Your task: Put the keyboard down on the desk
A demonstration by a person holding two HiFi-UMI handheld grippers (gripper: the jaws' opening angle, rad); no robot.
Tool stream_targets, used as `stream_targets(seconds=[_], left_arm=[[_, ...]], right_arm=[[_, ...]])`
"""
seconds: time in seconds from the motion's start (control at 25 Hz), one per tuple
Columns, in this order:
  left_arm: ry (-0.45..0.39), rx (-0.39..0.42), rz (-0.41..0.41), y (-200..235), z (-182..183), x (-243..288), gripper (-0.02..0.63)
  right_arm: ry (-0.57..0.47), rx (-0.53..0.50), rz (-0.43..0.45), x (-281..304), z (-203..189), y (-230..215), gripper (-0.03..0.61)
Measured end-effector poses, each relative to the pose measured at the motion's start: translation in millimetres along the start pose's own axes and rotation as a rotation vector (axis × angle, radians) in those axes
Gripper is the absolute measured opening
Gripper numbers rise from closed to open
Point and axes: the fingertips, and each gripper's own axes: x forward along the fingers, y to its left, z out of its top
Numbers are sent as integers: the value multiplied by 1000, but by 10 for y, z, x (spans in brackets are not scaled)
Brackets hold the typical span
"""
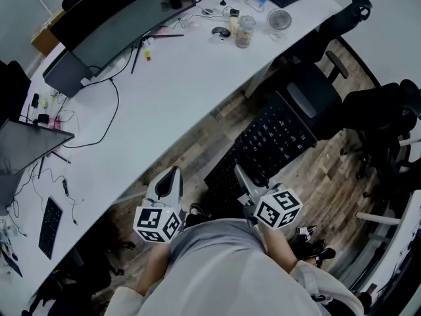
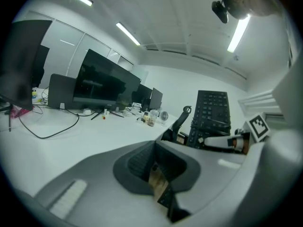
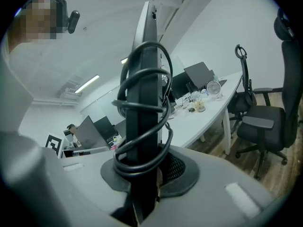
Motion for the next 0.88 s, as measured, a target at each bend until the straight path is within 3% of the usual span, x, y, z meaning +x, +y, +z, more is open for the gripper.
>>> stream_targets(seconds=[0.52,0.88], left_arm=[[-18,60,37,-321,359,819,0],[45,90,70,-428,347,1024,0]], right_arm=[[-12,18,61,266,559,-696,94],[-4,71,94,376,606,-899,94]])
